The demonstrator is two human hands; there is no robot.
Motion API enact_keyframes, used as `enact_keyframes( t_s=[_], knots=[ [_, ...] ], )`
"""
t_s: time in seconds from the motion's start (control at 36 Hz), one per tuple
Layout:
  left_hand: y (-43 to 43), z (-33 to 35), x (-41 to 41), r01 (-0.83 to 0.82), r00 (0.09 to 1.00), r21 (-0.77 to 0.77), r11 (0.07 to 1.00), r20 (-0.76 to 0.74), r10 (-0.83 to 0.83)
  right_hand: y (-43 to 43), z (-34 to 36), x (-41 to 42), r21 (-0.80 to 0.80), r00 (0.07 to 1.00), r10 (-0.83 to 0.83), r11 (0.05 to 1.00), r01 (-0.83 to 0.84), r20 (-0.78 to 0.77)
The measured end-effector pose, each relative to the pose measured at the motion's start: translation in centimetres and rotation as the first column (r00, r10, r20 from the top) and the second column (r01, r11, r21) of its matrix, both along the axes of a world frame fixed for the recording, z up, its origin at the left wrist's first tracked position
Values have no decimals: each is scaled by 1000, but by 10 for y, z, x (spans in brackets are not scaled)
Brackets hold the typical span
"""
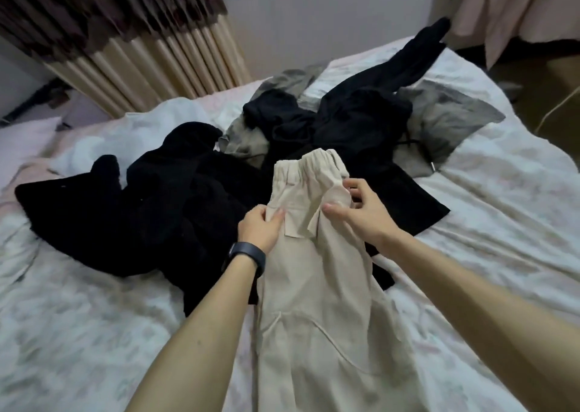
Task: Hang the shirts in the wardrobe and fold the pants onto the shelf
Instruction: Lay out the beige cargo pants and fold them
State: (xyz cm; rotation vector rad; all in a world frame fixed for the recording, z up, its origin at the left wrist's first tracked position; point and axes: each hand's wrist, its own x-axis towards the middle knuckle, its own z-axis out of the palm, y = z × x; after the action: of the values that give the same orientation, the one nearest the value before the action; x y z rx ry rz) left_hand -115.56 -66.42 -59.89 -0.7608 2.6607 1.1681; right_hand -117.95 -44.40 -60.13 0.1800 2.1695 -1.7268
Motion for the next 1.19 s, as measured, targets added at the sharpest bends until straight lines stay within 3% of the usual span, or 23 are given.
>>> enact_keyframes(
  t_s=[0.06, 0.11, 0.14, 0.22, 0.28, 0.33, 0.44, 0.5, 0.56, 0.64, 0.75, 0.86, 0.94, 1.06, 1.11, 1.19],
  knots=[
    [-9, -4, 2, -101, 993, -5, 995, -61, 100, 3, -6, -4, -113, 991, -23, 993, 39, 133],
    [-16, -5, 8, -193, 977, 35, 981, -88, 195, 4, -7, -8, -108, 970, -36, 992, 64, 239],
    [-18, -4, 10, -232, 966, 50, 972, -104, 236, 2, -8, -13, -45, 978, -39, 998, 50, 207],
    [-31, 2, 15, -343, 910, 82, 936, -218, 353, -17, 4, -29, 133, 992, -92, 986, 102, -82],
    [-43, 5, 17, -385, 886, 62, 921, -256, 387, -31, 13, -37, 150, 972, -118, 977, 150, -204],
    [-50, 3, 17, -361, 916, 24, 932, -177, 359, -34, 13, -36, 155, 969, -117, 976, 153, -219],
    [-40, 1, 17, -315, 948, -48, 948, 28, 317, -11, -5, 2, 20, 975, -217, 976, 216, 42],
    [-21, 5, 19, -299, 954, -185, 936, -27, 299, 10, -16, 32, 37, 954, -290, 957, 288, 76],
    [0, 9, 30, -251, 963, -323, 912, -177, 203, 28, -22, 69, 80, 922, -370, 929, 362, 119],
    [31, 13, 57, -51, 931, -485, 873, -340, -135, 49, -25, 124, 273, 894, -396, 902, 335, 209],
    [68, 4, 86, 307, 884, -522, 796, -153, -442, 55, -18, 154, 249, 854, -234, 960, 128, 465],
    [77, -10, 89, 449, 887, -460, 766, 125, -444, 44, -19, 140, 120, 803, -191, 982, 149, 564],
    [69, -14, 78, 467, 883, -397, 790, 261, -391, 37, -22, 129, 79, 840, -216, 976, 204, 498],
    [56, -21, 59, 478, 863, -358, 802, 361, -353, 55, -30, 138, 51, 788, -535, 835, 547, 307],
    [51, -26, 52, 479, 851, -369, 797, 419, -317, 65, -39, 152, 64, 817, -544, 838, 543, 190],
    [48, -30, 47, 487, 845, -376, 788, 433, -316, 70, -48, 163, 30, 879, -428, 902, 432, 212]
  ],
)
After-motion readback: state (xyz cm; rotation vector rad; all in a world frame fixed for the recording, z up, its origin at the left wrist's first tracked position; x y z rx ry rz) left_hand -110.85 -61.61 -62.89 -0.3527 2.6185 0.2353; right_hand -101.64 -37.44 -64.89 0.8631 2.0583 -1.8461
